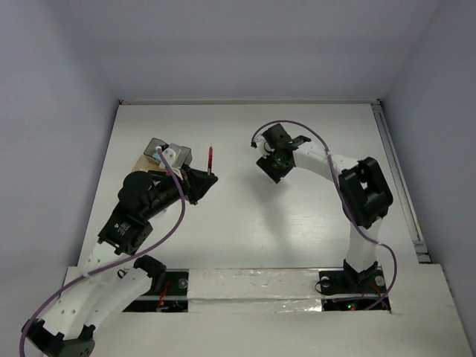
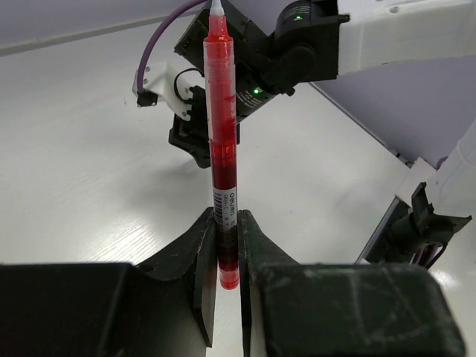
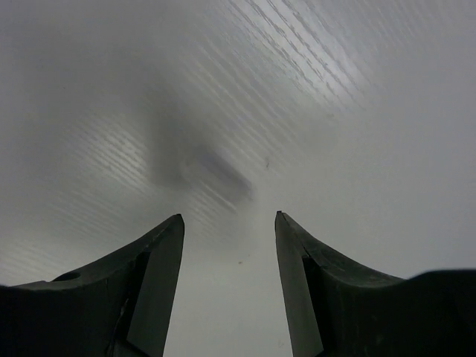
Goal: Sort the stationery into containers
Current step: Pick up the pen cap from the center of the board.
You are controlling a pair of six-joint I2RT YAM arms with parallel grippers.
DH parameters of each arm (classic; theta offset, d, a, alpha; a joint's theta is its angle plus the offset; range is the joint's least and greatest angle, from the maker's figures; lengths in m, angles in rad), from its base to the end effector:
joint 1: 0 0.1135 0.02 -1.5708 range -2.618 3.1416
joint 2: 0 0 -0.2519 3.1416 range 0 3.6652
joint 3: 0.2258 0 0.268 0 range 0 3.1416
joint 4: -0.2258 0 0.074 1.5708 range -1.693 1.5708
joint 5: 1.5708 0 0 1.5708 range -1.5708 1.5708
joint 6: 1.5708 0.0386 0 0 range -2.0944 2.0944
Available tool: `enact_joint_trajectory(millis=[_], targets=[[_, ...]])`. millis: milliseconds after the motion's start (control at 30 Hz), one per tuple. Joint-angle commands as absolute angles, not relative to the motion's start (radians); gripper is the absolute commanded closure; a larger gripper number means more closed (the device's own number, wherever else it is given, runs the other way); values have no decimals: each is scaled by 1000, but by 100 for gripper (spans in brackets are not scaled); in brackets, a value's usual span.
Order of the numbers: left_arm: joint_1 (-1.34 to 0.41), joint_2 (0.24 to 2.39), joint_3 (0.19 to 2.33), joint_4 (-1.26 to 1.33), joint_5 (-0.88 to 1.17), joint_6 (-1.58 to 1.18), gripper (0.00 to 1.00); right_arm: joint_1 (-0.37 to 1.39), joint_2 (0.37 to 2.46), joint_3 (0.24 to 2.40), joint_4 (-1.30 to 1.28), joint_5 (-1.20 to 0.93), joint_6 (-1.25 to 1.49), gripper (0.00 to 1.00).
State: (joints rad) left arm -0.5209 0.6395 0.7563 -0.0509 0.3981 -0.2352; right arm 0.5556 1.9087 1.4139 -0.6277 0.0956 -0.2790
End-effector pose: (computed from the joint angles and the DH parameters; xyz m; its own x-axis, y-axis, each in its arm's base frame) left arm 0.1484 -0.1024 0.3611 -0.1295 -0.1733 -0.9763 0.7857 0.5827 -0.2077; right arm 0.3508 0.2134 0.1786 -0.6011 -0.6959 -0.3930 -0.6818 0.7031 -0.2021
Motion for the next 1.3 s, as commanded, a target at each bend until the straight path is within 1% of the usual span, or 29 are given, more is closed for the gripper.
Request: enact_joint_trajectory(millis=[0,133,333,433,533,567,633,667,767,900,933,1067,1200,1267], targets=[[-502,624,747,-28,397,-204,100,555,1943,1499,-675,69,-418,42],[-492,611,744,-31,399,-201,100,555,1993,1535,-701,25,-457,41],[-483,603,741,-29,397,-201,100,555,2072,1578,-712,12,-468,41],[-474,601,739,-31,397,-202,100,555,2105,1600,-709,-35,-471,44],[-474,598,736,-32,397,-201,100,555,2129,1623,-713,-54,-456,54],[-474,598,735,-34,396,-202,100,545,2132,1624,-713,-69,-450,63],[-474,600,735,-34,393,-201,100,535,2132,1620,-706,-110,-427,75],[-474,600,735,-34,394,-202,100,535,2128,1609,-703,-127,-417,89],[-474,603,735,-34,393,-201,100,526,2117,1576,-684,-143,-377,100],[-465,607,733,-34,393,-201,100,526,2074,1519,-623,-181,-293,100],[-465,610,733,-34,394,-201,100,514,2057,1506,-562,-192,-260,100],[-465,615,732,-34,396,-206,100,505,2011,1474,-445,-299,-94,100],[-465,618,729,-32,396,-207,100,505,2068,1540,-482,-282,30,100],[-465,621,730,-34,394,-206,100,505,2079,1554,-486,-307,64,100]])
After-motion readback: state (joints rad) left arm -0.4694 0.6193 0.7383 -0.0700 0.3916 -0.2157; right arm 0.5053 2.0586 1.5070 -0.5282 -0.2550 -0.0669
